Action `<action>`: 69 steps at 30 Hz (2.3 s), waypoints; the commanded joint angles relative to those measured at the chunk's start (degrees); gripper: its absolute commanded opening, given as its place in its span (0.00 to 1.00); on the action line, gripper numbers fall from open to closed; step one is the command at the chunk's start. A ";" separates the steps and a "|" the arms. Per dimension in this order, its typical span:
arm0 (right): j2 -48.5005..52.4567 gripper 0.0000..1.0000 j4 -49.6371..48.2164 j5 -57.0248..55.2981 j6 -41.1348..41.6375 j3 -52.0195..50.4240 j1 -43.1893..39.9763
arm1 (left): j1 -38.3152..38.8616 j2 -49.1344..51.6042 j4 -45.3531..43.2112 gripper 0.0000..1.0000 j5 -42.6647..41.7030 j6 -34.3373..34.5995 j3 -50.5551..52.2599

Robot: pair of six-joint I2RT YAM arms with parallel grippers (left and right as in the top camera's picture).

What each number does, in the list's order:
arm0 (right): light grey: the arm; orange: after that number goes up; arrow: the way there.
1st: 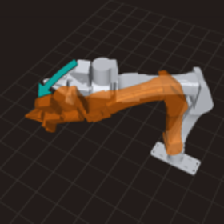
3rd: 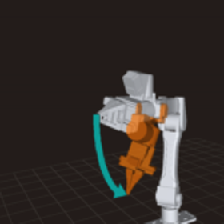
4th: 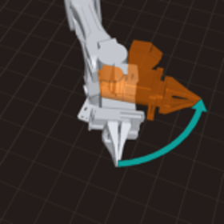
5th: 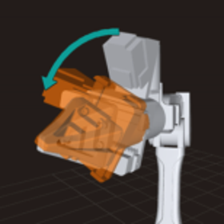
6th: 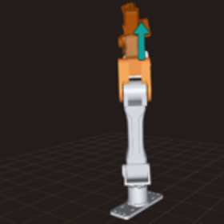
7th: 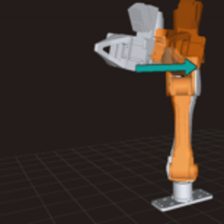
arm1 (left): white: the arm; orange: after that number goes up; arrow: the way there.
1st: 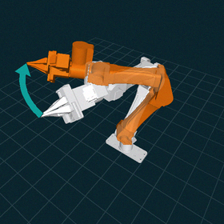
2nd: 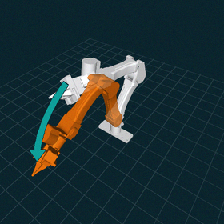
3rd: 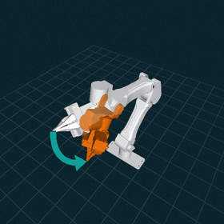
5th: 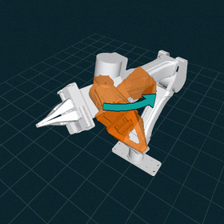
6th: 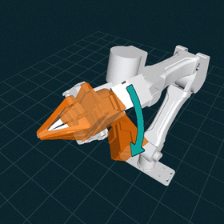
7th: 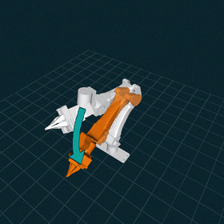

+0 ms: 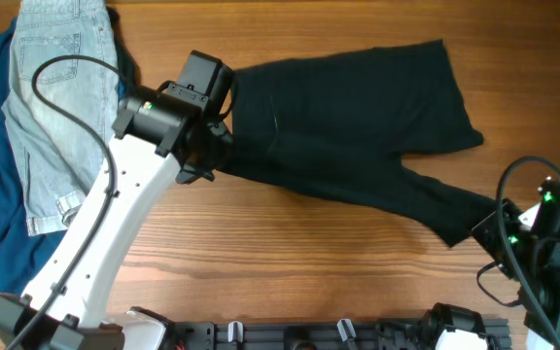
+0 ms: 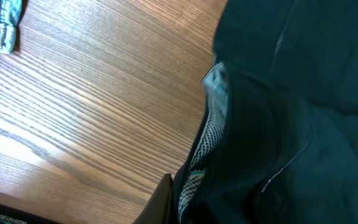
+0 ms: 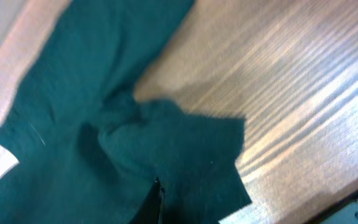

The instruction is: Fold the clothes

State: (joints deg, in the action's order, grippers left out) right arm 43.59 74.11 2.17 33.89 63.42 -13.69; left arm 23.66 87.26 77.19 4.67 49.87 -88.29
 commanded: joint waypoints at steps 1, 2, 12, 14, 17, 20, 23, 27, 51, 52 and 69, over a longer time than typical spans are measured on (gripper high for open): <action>3.19 0.04 -4.00 -7.56 -2.82 2.51 -0.22 | -0.52 -0.87 -0.76 0.04 7.89 0.33 -0.44; 5.55 0.04 -6.88 -7.28 -3.63 2.51 -0.22 | -0.52 -0.61 -2.32 0.04 8.35 0.31 -0.44; 34.27 0.04 -31.23 -2.34 -10.34 2.54 -0.20 | -0.59 6.62 -21.53 0.04 17.42 0.28 0.00; 37.53 0.04 -37.68 0.68 -12.00 2.54 -0.20 | -0.70 8.96 -24.98 0.04 18.82 0.26 0.00; 41.29 0.04 -47.19 1.97 -12.79 2.54 -0.20 | -0.96 12.24 -31.56 0.04 19.91 0.26 0.00; 43.76 0.04 -55.41 2.01 -13.09 2.54 -0.20 | -1.11 13.86 -38.49 0.04 22.14 0.26 0.00; 47.04 0.04 -64.08 2.21 -13.05 2.54 0.09 | -1.11 14.93 -45.66 0.04 26.01 0.22 0.00; 53.16 0.04 -73.00 2.43 -13.09 2.54 1.90 | -1.44 17.84 -53.16 0.04 27.80 0.07 0.00; 61.09 1.00 -87.65 -2.51 -25.49 3.08 6.88 | -4.94 27.58 -67.14 1.00 18.27 -19.91 -0.79; 59.49 1.00 -82.49 -2.05 -27.28 3.08 6.88 | -5.07 26.93 -64.94 1.00 15.67 -19.98 -0.79; 59.39 0.99 -62.47 7.02 -36.92 2.95 2.91 | -13.25 33.35 -53.18 1.00 -15.72 -31.93 -0.76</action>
State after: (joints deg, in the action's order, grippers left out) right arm 102.10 12.36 4.60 -0.67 66.30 -12.01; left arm 14.31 117.89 28.34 1.34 23.53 -88.73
